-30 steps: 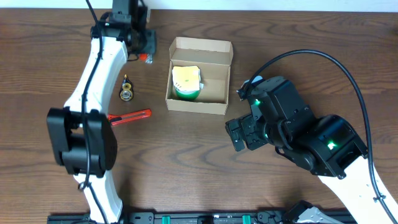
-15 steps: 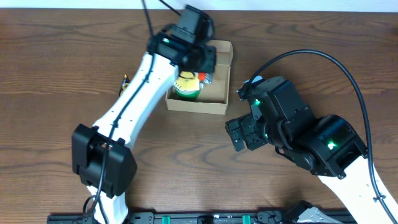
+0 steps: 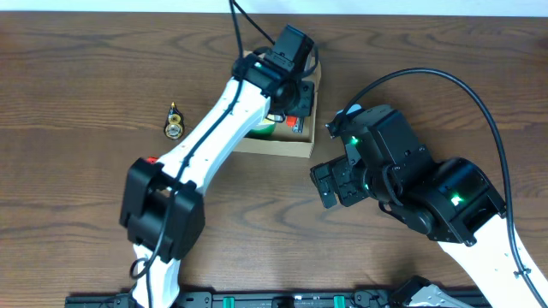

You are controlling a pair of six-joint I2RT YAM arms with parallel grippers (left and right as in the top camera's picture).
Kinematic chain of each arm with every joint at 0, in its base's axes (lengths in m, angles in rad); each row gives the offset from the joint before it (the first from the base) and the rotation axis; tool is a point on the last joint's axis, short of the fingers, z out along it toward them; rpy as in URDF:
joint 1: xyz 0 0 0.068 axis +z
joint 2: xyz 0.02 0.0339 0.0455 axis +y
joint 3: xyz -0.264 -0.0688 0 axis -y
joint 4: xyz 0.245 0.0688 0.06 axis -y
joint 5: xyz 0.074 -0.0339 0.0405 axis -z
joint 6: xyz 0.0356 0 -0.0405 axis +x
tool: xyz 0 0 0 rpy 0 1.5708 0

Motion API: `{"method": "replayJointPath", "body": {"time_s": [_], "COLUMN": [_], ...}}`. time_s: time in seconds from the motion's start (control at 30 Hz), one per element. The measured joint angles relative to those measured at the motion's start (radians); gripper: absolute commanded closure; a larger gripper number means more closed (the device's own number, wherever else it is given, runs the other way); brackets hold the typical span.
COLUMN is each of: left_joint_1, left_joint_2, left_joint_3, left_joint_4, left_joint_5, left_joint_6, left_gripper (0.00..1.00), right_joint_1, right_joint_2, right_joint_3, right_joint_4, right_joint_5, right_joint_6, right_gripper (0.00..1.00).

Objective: Pack container
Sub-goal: 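Carry the red lighter with the left gripper and drop it into the box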

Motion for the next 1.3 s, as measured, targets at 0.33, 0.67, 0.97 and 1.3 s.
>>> {"method": "replayJointPath", "body": {"time_s": [0.33,0.67,0.97,1.3], "left_joint_1": [-0.004,-0.007,-0.005,0.026], "left_joint_2": [0.073,0.089,0.085,-0.146], "left_joint_3": [0.000,0.000,0.002,0.006], "left_joint_4": [0.028,0.050,0.045,-0.029], "left_joint_5": [-0.006,0.003,0.032,-0.114], "left_joint_6": [-0.017,-0.023,-0.023,0.032], "left_gripper": [0.95,0.50,0.54,0.51], "right_joint_1": [0.000,0.000,0.000,0.000], "right_joint_2": [0.000,0.000,0.000,0.000], "right_joint_3": [0.000,0.000,0.000,0.000], "right_joint_4": [0.000,0.000,0.000,0.000], "right_joint_5": [0.000,0.000,0.000,0.000], "right_joint_6": [0.000,0.000,0.000,0.000], "right_gripper": [0.01,0.01,0.01,0.01]}}
